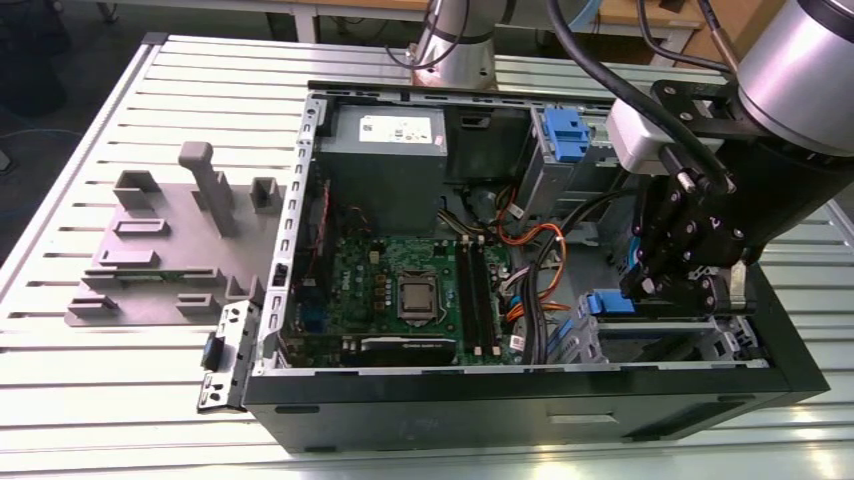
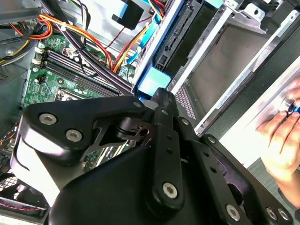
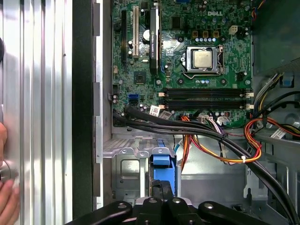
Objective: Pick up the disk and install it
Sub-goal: 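Insert the first disk wire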
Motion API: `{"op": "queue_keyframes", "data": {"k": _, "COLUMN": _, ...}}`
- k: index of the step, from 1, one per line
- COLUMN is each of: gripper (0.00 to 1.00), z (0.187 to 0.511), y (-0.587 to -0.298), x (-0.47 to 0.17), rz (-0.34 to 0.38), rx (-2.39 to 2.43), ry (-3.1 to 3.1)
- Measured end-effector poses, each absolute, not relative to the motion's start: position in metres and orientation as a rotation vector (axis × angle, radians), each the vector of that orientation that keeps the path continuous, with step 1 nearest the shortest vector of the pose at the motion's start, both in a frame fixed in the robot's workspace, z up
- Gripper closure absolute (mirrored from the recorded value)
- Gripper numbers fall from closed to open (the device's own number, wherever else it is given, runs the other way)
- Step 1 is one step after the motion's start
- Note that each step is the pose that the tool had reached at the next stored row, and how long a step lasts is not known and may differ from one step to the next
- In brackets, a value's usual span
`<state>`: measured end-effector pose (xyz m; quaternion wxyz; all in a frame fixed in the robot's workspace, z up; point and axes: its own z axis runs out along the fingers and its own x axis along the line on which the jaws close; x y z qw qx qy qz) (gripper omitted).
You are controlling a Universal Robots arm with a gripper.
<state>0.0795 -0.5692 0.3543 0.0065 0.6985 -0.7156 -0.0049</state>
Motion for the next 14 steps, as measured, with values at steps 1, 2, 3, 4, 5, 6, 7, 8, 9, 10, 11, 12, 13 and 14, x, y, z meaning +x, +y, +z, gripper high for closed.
{"op": "queue_keyframes", "data": {"k": 1, "gripper": 0.89, "z": 0.354, "y": -0.569, "x": 0.08, "rz": -0.015, "rx": 2.185, "ry": -2.239}}
{"op": "queue_keyframes", "data": {"k": 2, "gripper": 0.89, "z": 0.354, "y": -0.569, "x": 0.08, "rz": -0.015, "rx": 2.185, "ry": -2.239}}
{"op": "queue_keyframes", "data": {"k": 3, "gripper": 0.89, "z": 0.354, "y": -0.569, "x": 0.08, "rz": -0.015, "rx": 2.185, "ry": -2.239}}
{"op": "queue_keyframes", "data": {"k": 4, "gripper": 0.89, "z": 0.354, "y": -0.569, "x": 0.081, "rz": -0.015, "rx": 2.185, "ry": -2.239}}
{"op": "queue_keyframes", "data": {"k": 5, "gripper": 0.89, "z": 0.354, "y": -0.569, "x": 0.081, "rz": -0.015, "rx": 2.185, "ry": -2.239}}
{"op": "queue_keyframes", "data": {"k": 6, "gripper": 0.89, "z": 0.354, "y": -0.569, "x": 0.083, "rz": -0.016, "rx": 2.185, "ry": -2.239}}
{"op": "queue_keyframes", "data": {"k": 7, "gripper": 0.89, "z": 0.354, "y": -0.569, "x": 0.084, "rz": -0.016, "rx": 2.185, "ry": -2.239}}
{"op": "queue_keyframes", "data": {"k": 8, "gripper": 0.89, "z": 0.354, "y": -0.569, "x": 0.085, "rz": -0.016, "rx": 2.185, "ry": -2.239}}
{"op": "queue_keyframes", "data": {"k": 9, "gripper": 0.89, "z": 0.354, "y": -0.569, "x": 0.086, "rz": -0.016, "rx": 2.185, "ry": -2.239}}
{"op": "queue_keyframes", "data": {"k": 10, "gripper": 0.89, "z": 0.354, "y": -0.569, "x": 0.088, "rz": -0.016, "rx": 2.185, "ry": -2.239}}
{"op": "queue_keyframes", "data": {"k": 11, "gripper": 0.89, "z": 0.354, "y": -0.569, "x": 0.089, "rz": -0.016, "rx": 2.185, "ry": -2.238}}
{"op": "queue_keyframes", "data": {"k": 12, "gripper": 0.89, "z": 0.354, "y": -0.569, "x": 0.09, "rz": -0.016, "rx": 2.185, "ry": -2.238}}
{"op": "queue_keyframes", "data": {"k": 13, "gripper": 0.89, "z": 0.354, "y": -0.569, "x": 0.091, "rz": -0.017, "rx": 2.185, "ry": -2.238}}
{"op": "queue_keyframes", "data": {"k": 14, "gripper": 0.89, "z": 0.354, "y": -0.569, "x": 0.093, "rz": -0.017, "rx": 2.185, "ry": -2.238}}
